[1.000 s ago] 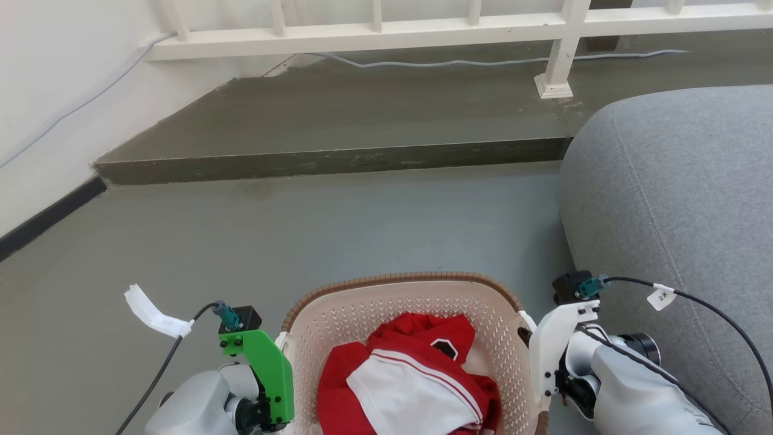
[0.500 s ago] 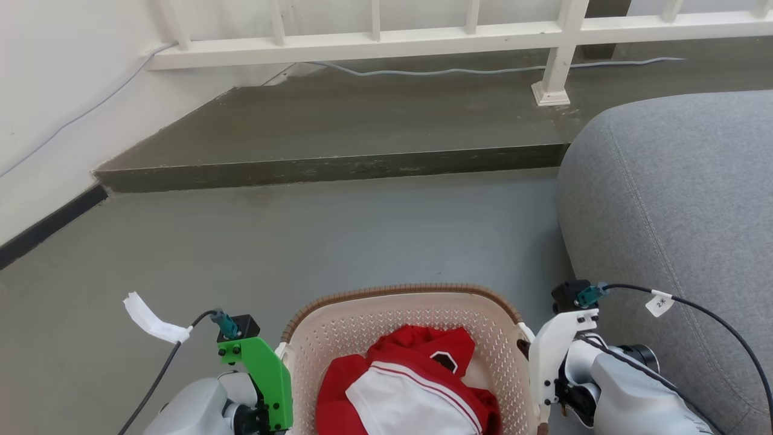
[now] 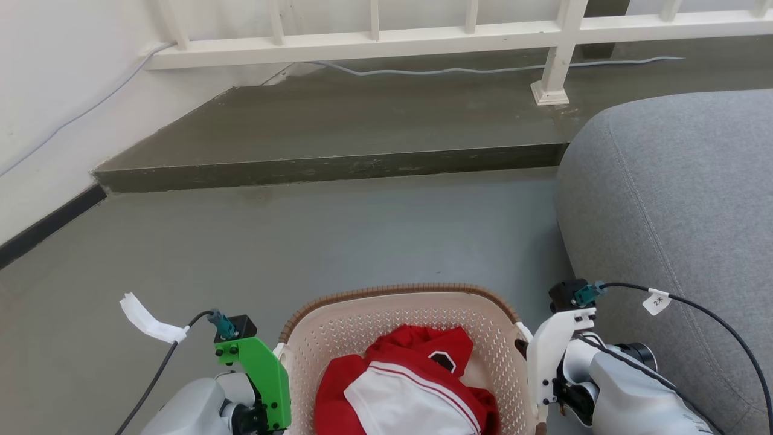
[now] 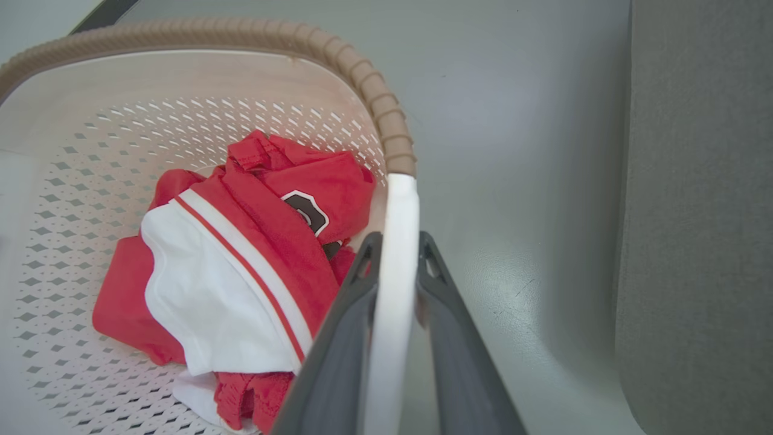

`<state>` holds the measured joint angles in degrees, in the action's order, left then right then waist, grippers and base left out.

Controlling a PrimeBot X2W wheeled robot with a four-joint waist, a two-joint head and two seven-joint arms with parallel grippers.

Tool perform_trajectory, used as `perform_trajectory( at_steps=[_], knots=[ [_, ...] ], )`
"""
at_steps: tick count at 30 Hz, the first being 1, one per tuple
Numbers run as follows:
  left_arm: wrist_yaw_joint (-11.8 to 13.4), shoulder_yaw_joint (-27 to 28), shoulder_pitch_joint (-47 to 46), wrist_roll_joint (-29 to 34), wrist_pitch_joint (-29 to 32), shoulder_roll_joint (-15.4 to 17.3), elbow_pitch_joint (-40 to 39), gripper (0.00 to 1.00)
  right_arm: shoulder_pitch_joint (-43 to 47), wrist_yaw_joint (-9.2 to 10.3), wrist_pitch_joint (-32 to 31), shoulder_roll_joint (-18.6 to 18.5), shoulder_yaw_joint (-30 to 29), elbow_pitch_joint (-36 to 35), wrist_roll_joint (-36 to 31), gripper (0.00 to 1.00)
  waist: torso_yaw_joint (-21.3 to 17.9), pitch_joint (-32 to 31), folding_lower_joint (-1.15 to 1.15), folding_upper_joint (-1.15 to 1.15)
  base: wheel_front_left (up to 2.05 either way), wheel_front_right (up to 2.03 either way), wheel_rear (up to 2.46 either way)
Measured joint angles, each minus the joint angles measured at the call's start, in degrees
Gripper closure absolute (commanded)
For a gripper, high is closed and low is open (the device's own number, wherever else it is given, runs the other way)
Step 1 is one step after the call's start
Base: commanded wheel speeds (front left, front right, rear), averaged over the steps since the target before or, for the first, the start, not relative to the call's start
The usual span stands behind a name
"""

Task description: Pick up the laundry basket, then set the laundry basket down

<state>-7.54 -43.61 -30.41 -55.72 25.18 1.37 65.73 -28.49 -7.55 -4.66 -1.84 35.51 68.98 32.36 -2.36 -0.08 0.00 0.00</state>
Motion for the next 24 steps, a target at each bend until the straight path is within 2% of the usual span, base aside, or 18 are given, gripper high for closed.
perform_trajectory(
  at_steps=[24],
  knots=[
    [0.0, -1.1, 0.0, -0.6, -0.1, 0.9, -1.3, 1.0, -0.2, 0.01, 0.1, 0.0, 1.3, 0.0, 1.4, 1.0, 0.2, 0.8, 0.0, 0.0, 0.0, 0.0, 0.0]
  ],
)
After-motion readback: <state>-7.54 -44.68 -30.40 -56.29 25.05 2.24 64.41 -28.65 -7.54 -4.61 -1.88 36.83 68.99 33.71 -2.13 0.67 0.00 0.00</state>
